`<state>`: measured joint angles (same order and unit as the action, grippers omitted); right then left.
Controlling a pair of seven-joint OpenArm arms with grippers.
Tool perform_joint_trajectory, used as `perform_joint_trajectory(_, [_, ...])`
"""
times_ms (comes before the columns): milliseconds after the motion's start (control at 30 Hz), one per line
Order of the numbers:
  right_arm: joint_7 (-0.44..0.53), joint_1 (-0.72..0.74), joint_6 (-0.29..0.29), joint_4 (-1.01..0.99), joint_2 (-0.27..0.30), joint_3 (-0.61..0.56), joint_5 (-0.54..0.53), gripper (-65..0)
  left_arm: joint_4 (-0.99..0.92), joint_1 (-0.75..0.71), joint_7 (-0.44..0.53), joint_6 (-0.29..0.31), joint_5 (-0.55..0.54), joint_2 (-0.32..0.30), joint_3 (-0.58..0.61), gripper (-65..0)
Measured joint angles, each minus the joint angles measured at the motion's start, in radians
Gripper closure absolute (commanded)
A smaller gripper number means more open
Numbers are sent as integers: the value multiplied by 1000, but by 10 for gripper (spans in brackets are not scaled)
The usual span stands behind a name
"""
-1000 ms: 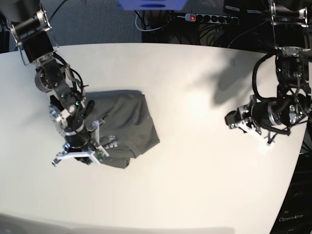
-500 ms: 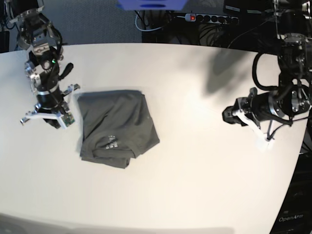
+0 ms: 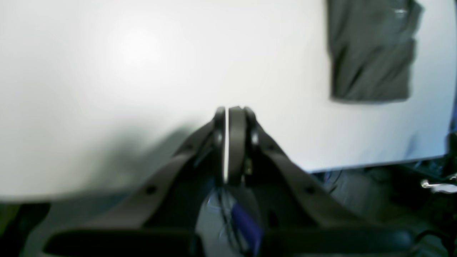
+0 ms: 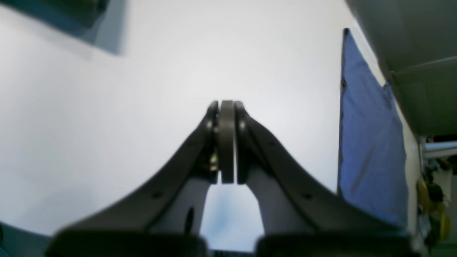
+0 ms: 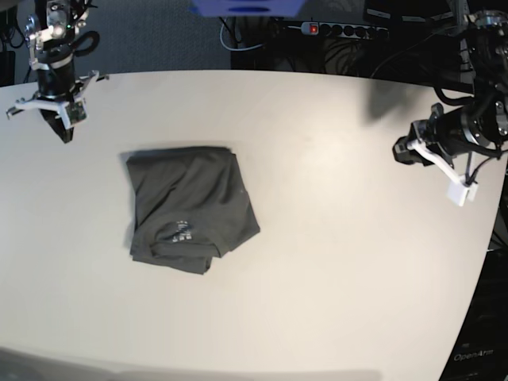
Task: Fold the T-shirt properly
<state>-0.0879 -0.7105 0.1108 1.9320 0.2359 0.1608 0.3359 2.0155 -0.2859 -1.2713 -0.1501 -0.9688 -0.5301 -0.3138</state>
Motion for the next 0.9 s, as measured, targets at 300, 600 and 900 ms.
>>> perform_joint_trajectory(300, [355,-170,53,-1,-209,178,32,-1,0,-91,1,0,80,-12,-3,-17])
perform_joint_trajectory(600, [515,-182,271,-21,-394,362,-41,-1,19,-203,106,1,154,-13,2,-17])
perform_joint_trajectory(900, [500,-202,384,-71,-395,431,-162,-1,20,-270,131,1,150,-31,3,-17])
